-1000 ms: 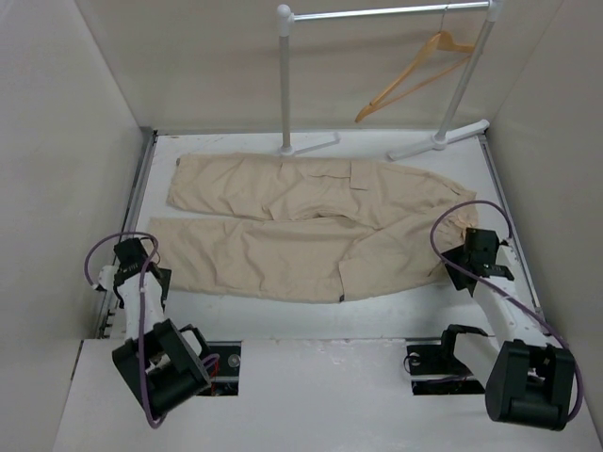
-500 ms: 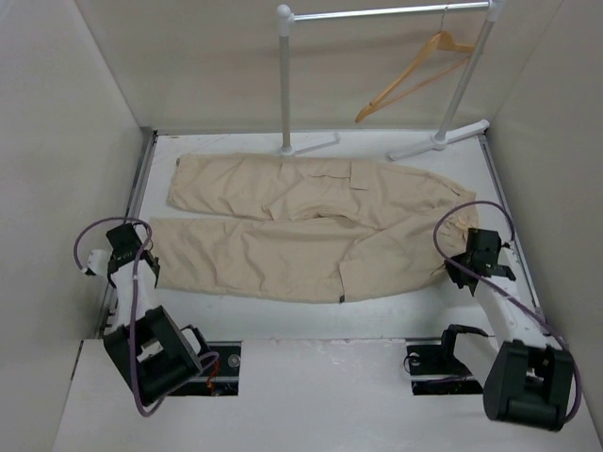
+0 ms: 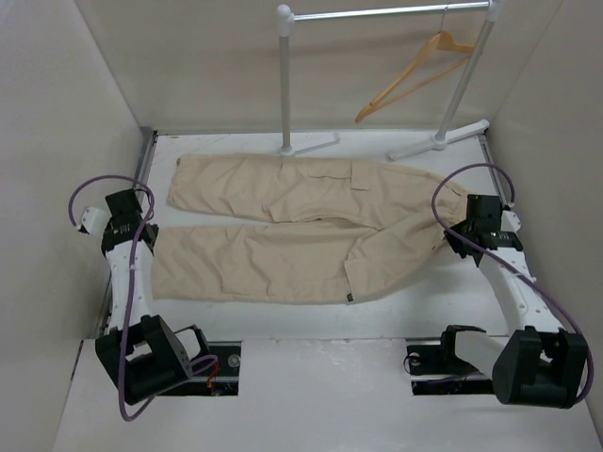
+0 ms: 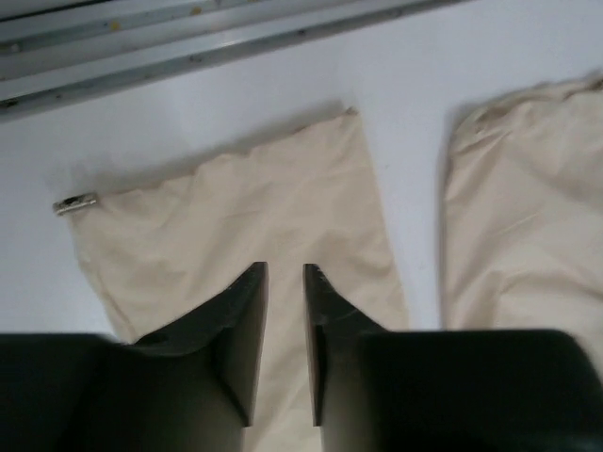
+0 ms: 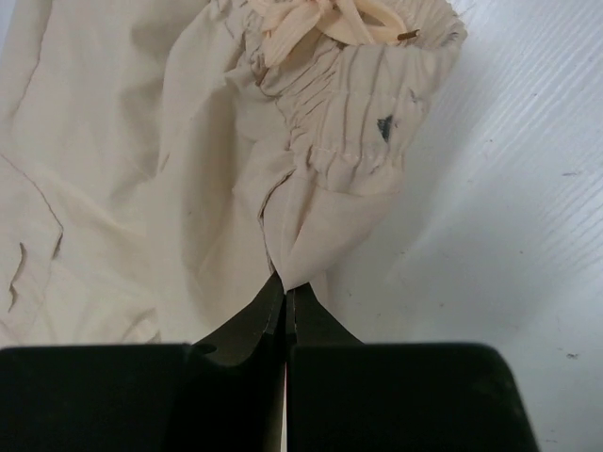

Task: Place the trousers on the hanger
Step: Fold the trousers at the center of the board.

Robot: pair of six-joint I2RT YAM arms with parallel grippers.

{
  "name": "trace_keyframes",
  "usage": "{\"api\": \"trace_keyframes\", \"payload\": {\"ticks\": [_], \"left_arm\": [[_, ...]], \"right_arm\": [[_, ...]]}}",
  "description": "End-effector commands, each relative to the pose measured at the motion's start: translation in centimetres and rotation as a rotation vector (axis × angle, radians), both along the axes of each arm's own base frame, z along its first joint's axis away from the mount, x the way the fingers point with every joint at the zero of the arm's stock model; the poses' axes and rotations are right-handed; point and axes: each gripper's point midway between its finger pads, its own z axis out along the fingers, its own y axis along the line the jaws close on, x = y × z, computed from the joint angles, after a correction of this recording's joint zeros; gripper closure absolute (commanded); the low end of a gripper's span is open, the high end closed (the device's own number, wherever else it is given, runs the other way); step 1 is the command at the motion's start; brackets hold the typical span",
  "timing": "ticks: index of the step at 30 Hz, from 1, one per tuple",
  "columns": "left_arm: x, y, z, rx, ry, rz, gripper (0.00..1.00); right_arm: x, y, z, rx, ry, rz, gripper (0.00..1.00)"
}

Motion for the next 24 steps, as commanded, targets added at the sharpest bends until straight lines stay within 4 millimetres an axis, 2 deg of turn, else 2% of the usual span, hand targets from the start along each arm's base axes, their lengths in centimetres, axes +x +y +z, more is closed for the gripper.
{"api": "trace_keyframes", "payload": {"ticks": [1, 4, 6, 10, 13, 16, 18, 21, 23, 24], "left_arm": [[-5.7, -1.7, -4.0, -0.037, 0.156, 0.014, 0.69], [-8.2, -3.0, -7.5, -0.114, 0.223, 0.025, 0.59], [-9.5, -3.3, -8.7, -0.143, 0.26, 0.047, 0.56], [-11.7, -4.0, -10.8, -0.172, 0.322, 0.09, 0.51], [-12.1, -4.1, -11.4, -0.18, 0.323, 0.112, 0.5], [-11.2, -3.2, -12.1, -0.154, 0.307, 0.126, 0.5], [-10.5, -2.8, -12.8, -0.162, 0.29, 0.131, 0.58], [-9.0, -2.5, -12.7, -0.177, 0.239, 0.125, 0.88], [-7.5, -2.3, -10.8, -0.164, 0.177, 0.106, 0.94], [-6.6, -2.2, -9.1, -0.137, 0.14, 0.084, 0.95]], "right_arm": [[0.0, 0.5, 0.0, 0.009, -0.04, 0.011, 0.98], [-1.1, 0.5, -0.7, 0.02, -0.05, 0.013, 0.98], [-1.6, 0.8, -0.8, 0.025, -0.038, 0.028, 0.98], [-1.4, 1.1, -1.5, 0.033, -0.038, 0.04, 0.97], [-1.4, 1.8, -2.0, 0.056, -0.028, 0.068, 0.97], [-1.3, 2.0, -2.2, 0.05, -0.04, 0.082, 0.97], [-1.3, 2.3, -2.8, 0.061, -0.026, 0.085, 0.97], [-1.5, 2.2, -3.0, 0.067, -0.019, 0.084, 0.97], [-1.7, 1.9, -2.9, 0.062, -0.019, 0.078, 0.97], [-1.9, 1.4, -2.5, 0.059, -0.024, 0.061, 0.97]]}}
